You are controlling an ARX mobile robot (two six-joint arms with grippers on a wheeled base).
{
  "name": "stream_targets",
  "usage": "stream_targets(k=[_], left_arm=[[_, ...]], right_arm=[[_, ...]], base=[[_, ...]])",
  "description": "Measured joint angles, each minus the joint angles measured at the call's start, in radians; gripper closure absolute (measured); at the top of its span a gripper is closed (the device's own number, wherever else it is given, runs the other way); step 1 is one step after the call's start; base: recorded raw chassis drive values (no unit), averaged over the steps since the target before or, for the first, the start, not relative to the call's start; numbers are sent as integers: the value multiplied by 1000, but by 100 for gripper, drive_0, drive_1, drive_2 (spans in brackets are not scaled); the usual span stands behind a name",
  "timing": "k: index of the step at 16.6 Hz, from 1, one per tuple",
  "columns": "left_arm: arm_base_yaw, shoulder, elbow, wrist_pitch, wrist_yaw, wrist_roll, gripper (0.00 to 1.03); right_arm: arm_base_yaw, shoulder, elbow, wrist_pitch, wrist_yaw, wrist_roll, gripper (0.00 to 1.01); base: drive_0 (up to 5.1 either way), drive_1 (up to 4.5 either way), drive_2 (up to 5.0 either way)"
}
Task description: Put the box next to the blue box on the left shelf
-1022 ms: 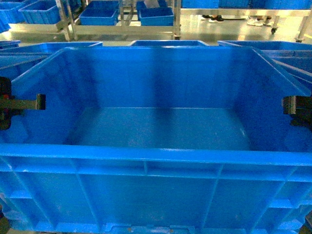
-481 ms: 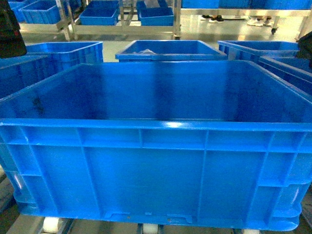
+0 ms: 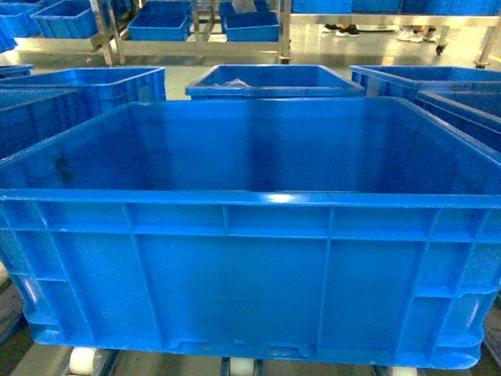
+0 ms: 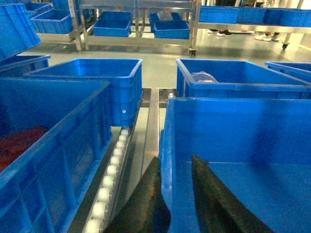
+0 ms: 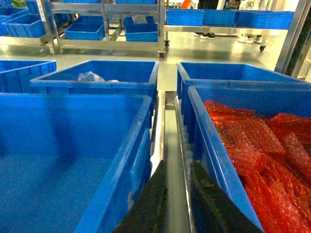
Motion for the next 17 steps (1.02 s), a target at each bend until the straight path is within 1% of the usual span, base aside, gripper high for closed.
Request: stream_targets(k=[1, 2, 3, 4, 7, 8, 9, 10, 11, 17], left_arm=[[45, -42, -37, -8, 51, 0, 95], [64, -87, -69, -22, 50, 0, 100], [63, -130, -97, -36, 56, 0, 100], [61, -173, -121, -55, 58, 0, 100], [60, -306, -180, -132, 59, 0, 100], [60, -349, -196, -155, 60, 0, 100], [60, -352, -229, -101, 61, 0, 100], [60, -383, -251, -158, 60, 0, 100], [60, -433, -252, -196, 60, 0, 100], [60, -719, -253, -443, 60, 0, 100]], right_arm=[[-13, -40, -37, -14, -8, -5, 95], [-24, -85, -67, -31, -20, -7, 99], [-78, -132, -92, -46, -79, -8, 100], [-92, -176, -113, -66, -78, -8, 100], [-89, -309, -166, -150, -86, -8, 100], [-89, -322, -199, -95, -86, -8, 100], [-89, -342, -218, -131, -86, -8, 100], [-89, -386, -232, -190, -86, -8, 100], [-89, -447, -232, -216, -87, -8, 100], [-89, -704, -232, -457, -86, -8, 100]], base=[[0, 0, 0], [0, 0, 0], [0, 0, 0], [0, 0, 0], [0, 0, 0], [0, 0, 0], [0, 0, 0], [0, 0, 0], [0, 0, 0], [0, 0, 0]])
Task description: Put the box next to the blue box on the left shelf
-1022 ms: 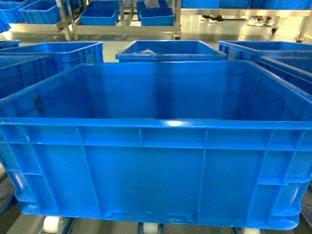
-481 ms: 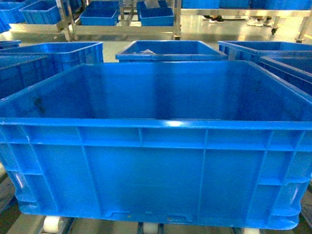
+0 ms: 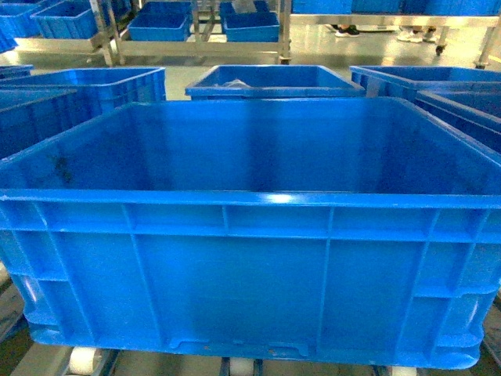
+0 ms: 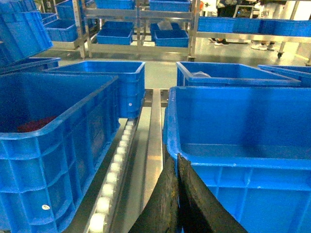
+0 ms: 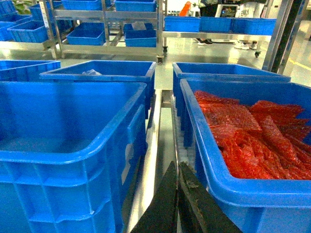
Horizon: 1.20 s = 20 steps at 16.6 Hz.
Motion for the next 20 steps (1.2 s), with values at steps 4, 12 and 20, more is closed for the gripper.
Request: stream_targets(k=[4, 12, 20], left_arm=[[0, -124, 0, -124, 0, 0, 100], [0, -358, 0, -404, -2, 0, 100], [0, -435, 0, -451, 0, 2, 55]], right_arm=[[0, -124, 0, -121, 0, 0, 100], [0, -399, 0, -431, -2, 0, 100], [0, -419, 0, -426, 0, -2, 52]], base=[[0, 0, 0], [0, 0, 0], [0, 0, 0]])
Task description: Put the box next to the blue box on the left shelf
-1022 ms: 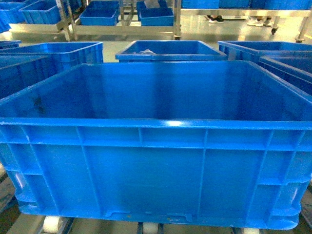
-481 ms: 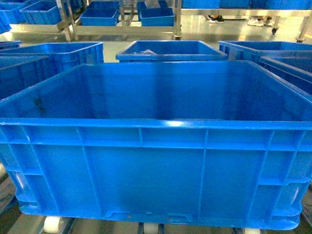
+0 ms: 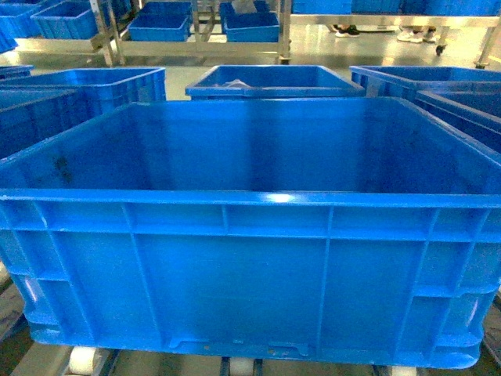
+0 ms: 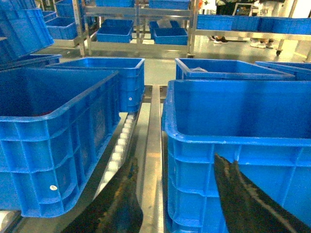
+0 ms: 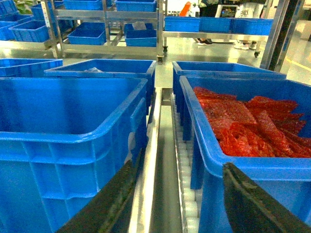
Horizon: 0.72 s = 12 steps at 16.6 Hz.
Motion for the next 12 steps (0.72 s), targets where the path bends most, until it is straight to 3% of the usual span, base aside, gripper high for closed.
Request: stream_targets(k=[4, 12], left_arm=[[0, 0, 0, 0, 0, 0, 4], [0, 0, 0, 0, 0, 2, 5]], right_arm=[[0, 0, 0, 0, 0, 0, 1], [0, 0, 0, 0, 0, 0, 3]], base=[[0, 0, 0], [0, 0, 0]])
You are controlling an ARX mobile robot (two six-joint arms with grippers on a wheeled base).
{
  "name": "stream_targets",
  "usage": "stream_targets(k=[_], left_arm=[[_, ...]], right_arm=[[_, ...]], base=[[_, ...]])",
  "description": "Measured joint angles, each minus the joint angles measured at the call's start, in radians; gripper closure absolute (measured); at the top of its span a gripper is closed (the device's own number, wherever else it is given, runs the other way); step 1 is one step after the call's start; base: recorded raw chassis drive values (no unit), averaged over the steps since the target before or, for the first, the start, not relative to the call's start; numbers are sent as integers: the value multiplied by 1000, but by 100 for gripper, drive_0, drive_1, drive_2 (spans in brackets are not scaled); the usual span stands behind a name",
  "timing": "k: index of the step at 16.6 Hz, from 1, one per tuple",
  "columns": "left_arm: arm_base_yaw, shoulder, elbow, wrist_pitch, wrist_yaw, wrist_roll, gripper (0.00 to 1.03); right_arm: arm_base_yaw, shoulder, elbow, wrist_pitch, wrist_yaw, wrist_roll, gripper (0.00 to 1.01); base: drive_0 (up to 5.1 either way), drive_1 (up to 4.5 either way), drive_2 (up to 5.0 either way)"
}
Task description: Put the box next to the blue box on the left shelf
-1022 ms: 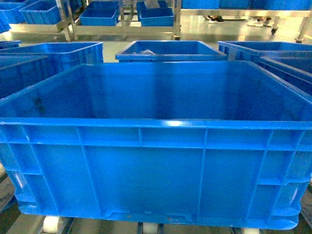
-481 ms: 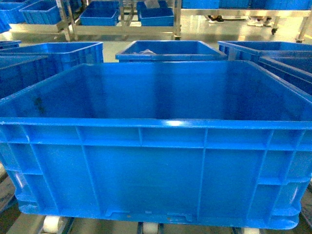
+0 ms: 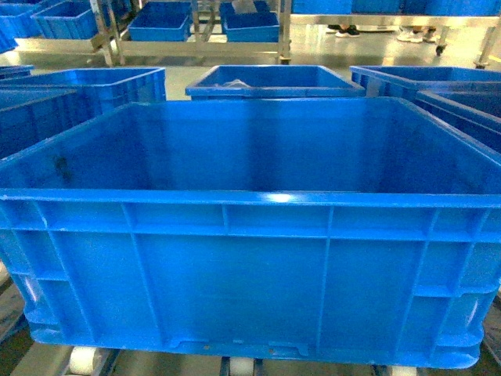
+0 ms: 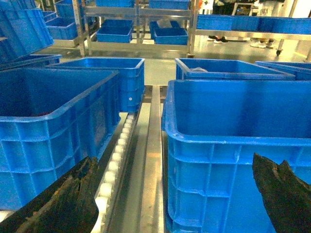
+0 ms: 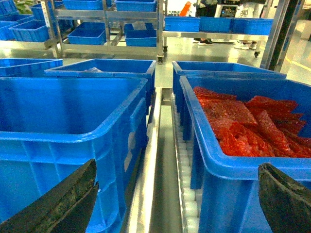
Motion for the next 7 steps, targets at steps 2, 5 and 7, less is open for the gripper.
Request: stream_targets(k=[2, 5, 7], left_arm=[[0, 0, 0, 0, 0, 0, 5], [0, 0, 0, 0, 0, 0, 5], [0, 0, 0, 0, 0, 0, 5]], right_arm=[[0, 0, 0, 0, 0, 0, 3], [0, 0, 0, 0, 0, 0, 3], [0, 0, 0, 0, 0, 0, 3]], base=[[0, 0, 0], [0, 0, 0], [0, 0, 0]])
